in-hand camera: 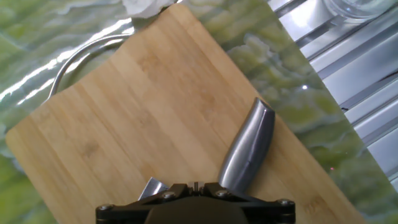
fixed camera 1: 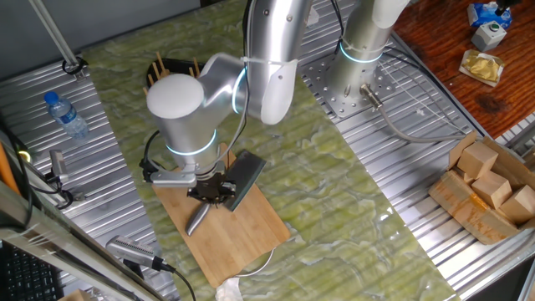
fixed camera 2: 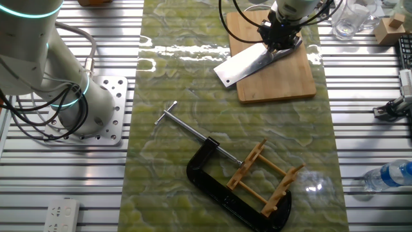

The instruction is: Put the knife on the knife rack

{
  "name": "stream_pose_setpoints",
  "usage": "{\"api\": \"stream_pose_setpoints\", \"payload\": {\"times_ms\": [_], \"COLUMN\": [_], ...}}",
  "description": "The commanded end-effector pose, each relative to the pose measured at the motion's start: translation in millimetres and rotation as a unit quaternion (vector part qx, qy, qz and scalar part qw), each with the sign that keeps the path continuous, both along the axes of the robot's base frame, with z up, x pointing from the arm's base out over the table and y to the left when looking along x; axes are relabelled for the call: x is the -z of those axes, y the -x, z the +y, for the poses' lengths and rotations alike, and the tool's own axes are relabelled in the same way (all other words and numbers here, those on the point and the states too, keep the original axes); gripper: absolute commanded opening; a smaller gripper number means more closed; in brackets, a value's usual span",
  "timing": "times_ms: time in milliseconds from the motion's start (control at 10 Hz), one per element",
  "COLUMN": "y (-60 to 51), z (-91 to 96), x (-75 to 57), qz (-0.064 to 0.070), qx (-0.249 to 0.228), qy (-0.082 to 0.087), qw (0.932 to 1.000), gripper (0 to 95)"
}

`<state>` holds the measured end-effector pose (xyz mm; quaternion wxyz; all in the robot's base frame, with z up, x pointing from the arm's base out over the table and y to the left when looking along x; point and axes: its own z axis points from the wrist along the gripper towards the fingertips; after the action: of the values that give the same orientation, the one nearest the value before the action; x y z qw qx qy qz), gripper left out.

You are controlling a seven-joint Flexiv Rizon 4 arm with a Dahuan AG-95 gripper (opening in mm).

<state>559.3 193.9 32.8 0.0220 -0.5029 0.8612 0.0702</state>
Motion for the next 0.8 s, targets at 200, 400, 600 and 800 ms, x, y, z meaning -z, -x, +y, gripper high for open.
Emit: {"api": "stream_pose_setpoints", "payload": {"times_ms": [200, 400, 600, 800], "y": [5.3, 8.0, 10.0, 16.3], "z": [-1.5, -2.5, -3.2, -5.4], "x": [1.2, 0.6, 0.7, 0.2], "qz": [0.001, 0.003, 0.004, 0.004], "qx": [-0.003, -0.004, -0.006, -0.009], "qy": [0.000, 0.000, 0.000, -0.001], "qw": [1.0000, 1.0000, 1.0000, 0.9999], "gripper": [0.0, 0.0, 0.0, 0.0]}}
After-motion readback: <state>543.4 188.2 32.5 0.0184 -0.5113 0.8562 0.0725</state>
